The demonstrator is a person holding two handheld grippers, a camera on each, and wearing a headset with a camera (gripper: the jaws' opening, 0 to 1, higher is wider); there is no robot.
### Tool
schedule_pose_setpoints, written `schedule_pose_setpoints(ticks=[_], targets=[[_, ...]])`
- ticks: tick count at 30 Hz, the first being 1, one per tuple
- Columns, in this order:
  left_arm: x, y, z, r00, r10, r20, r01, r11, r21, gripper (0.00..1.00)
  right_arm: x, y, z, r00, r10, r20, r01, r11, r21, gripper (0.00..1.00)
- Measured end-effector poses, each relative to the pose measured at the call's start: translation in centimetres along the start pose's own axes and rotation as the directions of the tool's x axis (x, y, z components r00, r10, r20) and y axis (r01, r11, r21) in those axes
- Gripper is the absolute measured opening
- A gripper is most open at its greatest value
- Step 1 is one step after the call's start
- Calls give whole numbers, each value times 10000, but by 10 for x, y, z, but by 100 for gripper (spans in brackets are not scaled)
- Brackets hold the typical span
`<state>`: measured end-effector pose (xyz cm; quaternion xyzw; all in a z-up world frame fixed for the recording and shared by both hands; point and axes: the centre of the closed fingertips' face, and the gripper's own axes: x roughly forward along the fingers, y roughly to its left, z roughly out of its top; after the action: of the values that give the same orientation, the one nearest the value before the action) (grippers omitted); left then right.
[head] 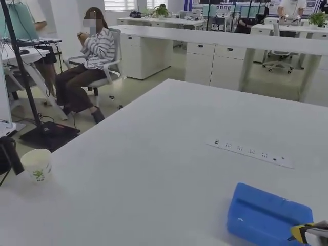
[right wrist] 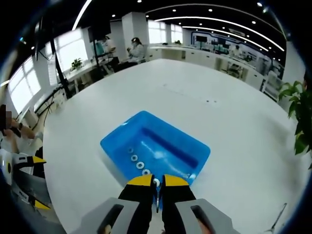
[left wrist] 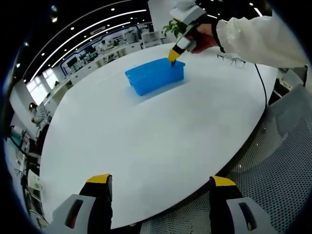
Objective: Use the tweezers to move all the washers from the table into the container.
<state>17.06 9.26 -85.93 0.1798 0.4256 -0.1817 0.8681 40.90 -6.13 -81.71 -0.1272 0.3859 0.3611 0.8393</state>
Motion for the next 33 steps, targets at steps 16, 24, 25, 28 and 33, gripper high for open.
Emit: schedule_pose_setpoints(ticks=[16,24,25,28,33], targets=[[-1,0,-2,9999,3,-166,-4,10000,-33,82,19,-14,-6,9991,142,-409,-140,9999,57,2],[-1,-1,-3,9997,-2,-227,2,10000,8,82,19,-10,-8,9983,188,-546,-190,9998,-27,2],[0,-1,-4,9996,-16,-280,16,10000,0,82,20,-10,-7,9985,198,-509,-200,9998,-36,2],[0,-1,-4,9995,-29,-302,30,10000,31,82,20,-9,-7,9985,223,-505,-223,9998,5,3],[0,-2,-5,9994,-82,-338,84,9999,57,82,23,-13,-6,9989,250,-400,-257,9995,-162,3]])
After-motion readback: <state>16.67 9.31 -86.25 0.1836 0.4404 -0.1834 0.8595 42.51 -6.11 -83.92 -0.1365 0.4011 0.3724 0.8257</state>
